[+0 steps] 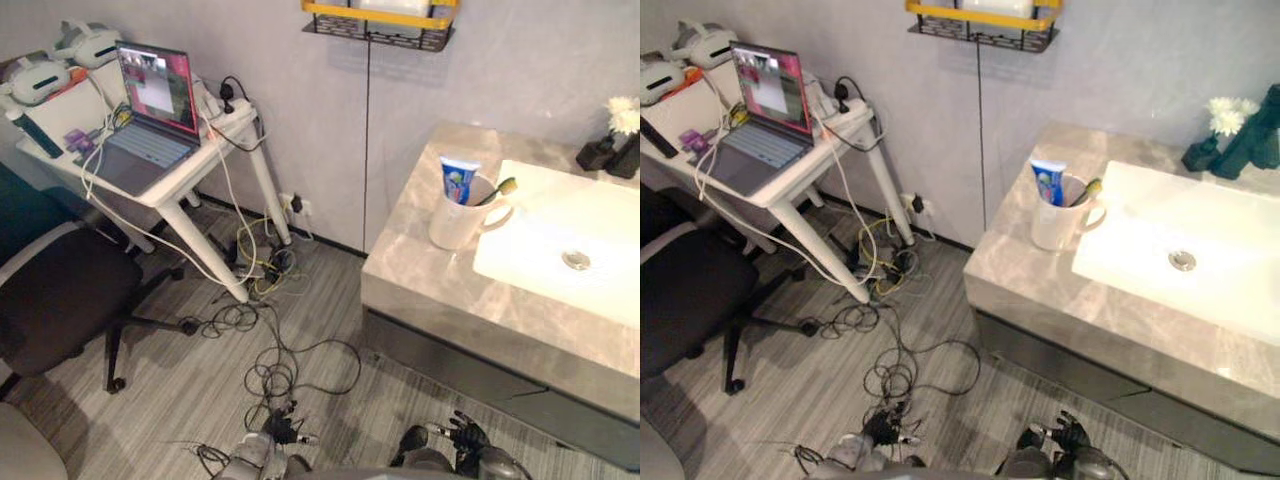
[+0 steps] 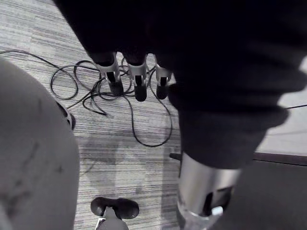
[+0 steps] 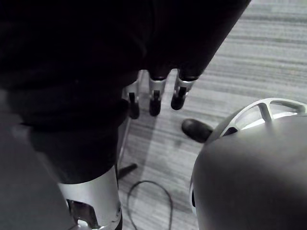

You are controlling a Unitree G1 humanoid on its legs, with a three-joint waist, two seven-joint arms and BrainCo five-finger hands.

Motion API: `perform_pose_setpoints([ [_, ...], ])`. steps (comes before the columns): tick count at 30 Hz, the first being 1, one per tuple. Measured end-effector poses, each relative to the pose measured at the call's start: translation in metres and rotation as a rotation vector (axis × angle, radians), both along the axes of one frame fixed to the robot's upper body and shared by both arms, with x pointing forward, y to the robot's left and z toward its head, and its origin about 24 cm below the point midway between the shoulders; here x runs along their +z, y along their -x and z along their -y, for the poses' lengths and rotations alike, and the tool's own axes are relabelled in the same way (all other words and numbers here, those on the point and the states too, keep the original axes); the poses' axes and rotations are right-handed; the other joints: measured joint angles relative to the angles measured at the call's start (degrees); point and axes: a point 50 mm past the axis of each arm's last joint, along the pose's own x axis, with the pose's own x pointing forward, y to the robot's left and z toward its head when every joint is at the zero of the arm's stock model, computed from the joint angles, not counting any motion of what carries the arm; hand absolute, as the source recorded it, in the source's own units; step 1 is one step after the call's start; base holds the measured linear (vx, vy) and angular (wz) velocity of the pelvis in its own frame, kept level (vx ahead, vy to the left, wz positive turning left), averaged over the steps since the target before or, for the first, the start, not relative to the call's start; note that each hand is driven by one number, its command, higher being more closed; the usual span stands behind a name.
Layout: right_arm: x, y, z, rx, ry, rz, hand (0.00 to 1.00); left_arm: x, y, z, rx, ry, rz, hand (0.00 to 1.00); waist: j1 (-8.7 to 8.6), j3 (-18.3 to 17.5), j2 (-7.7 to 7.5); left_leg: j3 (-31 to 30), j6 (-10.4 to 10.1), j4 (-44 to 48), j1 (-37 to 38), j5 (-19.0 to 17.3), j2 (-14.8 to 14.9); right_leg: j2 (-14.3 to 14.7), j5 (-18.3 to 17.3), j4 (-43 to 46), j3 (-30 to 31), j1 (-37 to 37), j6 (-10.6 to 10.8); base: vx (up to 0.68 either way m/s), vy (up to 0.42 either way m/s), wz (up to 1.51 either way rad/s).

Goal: Organize washtable

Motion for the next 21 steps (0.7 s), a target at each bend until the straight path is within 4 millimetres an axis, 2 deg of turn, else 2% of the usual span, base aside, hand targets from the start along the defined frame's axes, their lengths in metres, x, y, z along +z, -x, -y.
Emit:
perform_pose_setpoints([
  [3, 0.000, 0.002, 0.001, 0.000, 0.005, 0.005, 0.00, 0.000, 0.001, 0.000, 0.001, -0.001, -0.002, 0.00, 0.01, -0.3, -0.36, 1.1, -0.2, -1.0, -0.1, -0.3, -1.2, -0.1, 1.5, -2.1, 1.4, -0.1, -0.1, -0.13, 0.083, -0.20],
  [6, 0.000, 0.005, 0.001, 0.010, 0.007, -0.004, 0.00, -0.001, 0.004, -0.001, 0.006, -0.002, -0.010, 0.00, -0.07, -0.9, -0.10, 2.1, -0.1, -1.9, 0.0, -0.3, -1.8, -0.3, 1.6, -2.3, 3.0, -1.1, 0.0, -0.07, 0.094, -0.21],
  [12, -0.003, 0.018, 0.001, 0.028, 0.012, -0.041, 0.00, -0.002, 0.008, -0.002, 0.018, -0.001, -0.020, 0.00, 0.04, -2.2, -0.96, 2.6, -0.6, -3.8, 1.3, 0.5, -2.6, 0.1, 1.9, -2.1, 4.1, -1.1, -0.3, 0.02, 0.022, -0.06],
  [16, -0.004, 0.020, 0.000, 0.032, 0.010, -0.049, 0.00, -0.003, 0.008, -0.002, 0.021, 0.000, -0.022, 0.00, 0.10, -2.5, -0.87, 3.6, -0.3, -4.0, 2.5, 0.9, -3.1, 0.5, 2.9, -2.1, 5.4, -1.0, -0.8, 0.07, 0.039, -0.15],
  [21, -0.005, 0.021, -0.005, 0.056, 0.004, -0.058, 0.00, -0.003, 0.008, -0.003, 0.025, -0.001, -0.022, 0.00, 0.28, -2.7, -1.90, 3.8, -0.3, -4.2, 3.7, 0.9, -3.2, 0.6, 2.9, -1.5, 6.1, -0.8, -0.8, 0.07, 0.031, -0.06],
])
